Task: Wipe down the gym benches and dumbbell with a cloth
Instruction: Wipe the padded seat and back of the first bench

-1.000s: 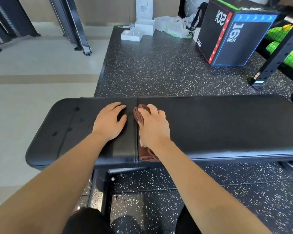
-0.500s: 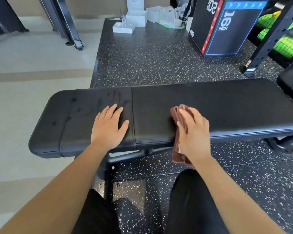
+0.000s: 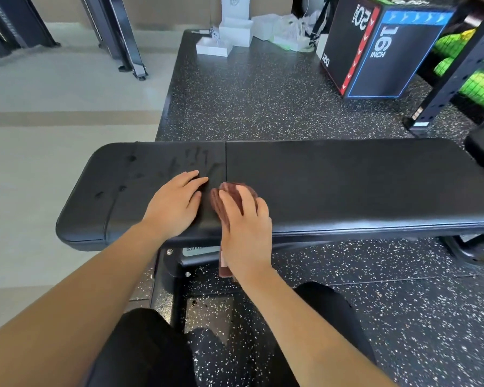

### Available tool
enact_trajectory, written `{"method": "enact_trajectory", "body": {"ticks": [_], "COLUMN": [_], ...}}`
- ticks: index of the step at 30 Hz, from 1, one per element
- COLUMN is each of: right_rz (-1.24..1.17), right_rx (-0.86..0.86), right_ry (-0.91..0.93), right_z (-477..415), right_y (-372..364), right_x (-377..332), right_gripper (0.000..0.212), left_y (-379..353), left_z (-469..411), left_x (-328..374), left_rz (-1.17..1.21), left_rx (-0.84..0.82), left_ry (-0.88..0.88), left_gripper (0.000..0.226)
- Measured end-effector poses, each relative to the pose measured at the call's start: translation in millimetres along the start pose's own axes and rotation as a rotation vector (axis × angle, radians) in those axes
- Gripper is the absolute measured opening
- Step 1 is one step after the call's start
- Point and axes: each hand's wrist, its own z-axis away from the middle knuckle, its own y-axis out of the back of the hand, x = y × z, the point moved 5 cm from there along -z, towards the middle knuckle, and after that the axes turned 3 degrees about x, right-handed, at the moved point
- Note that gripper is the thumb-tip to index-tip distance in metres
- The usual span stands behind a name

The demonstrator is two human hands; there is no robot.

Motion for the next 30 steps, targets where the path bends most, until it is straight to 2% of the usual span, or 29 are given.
{"method": "enact_trajectory", "body": {"ticks": [3, 6, 9, 12, 17, 20, 24, 30], "right_rz": [0.028, 0.033, 0.009, 0.018, 0.021, 0.045, 0.065, 0.08], "right_rx": [0.02, 0.101, 0.139, 0.14, 0.071, 0.114, 0.227, 0.438], "right_ry": [0.019, -0.044, -0.089, -0.03, 0.039, 0.082, 0.061, -0.037], "right_z": [1, 1, 0, 2, 5, 9, 20, 31], "right_y": [12, 27, 27, 18, 12, 20, 40, 87], "right_x": [17, 44, 53, 29, 18, 30, 78, 182], "right_gripper": [0.062, 0.049, 0.046, 0.047, 0.066, 0.058, 0.046, 0.041], "left_y": [9, 14, 16, 18, 12, 2, -22, -27], "left_z": [10, 17, 17, 15, 19, 24, 32, 34], "left_x": [-14, -24, -27, -28, -22, 11, 54, 65], "left_rz": [-0.093, -0.077, -0.056, -0.043, -0.061, 0.0, -0.08, -0.178], "left_rx": [-0.031, -0.022, 0.033, 0.049, 0.033, 0.072, 0.13, 0.172], "left_ry": [-0.055, -0.045, -0.072, -0.081, -0.02, -0.022, -0.006, 0.035], "left_gripper": [0.041, 0.04, 0.038, 0.037, 0.04, 0.039, 0.039, 0.048]}}
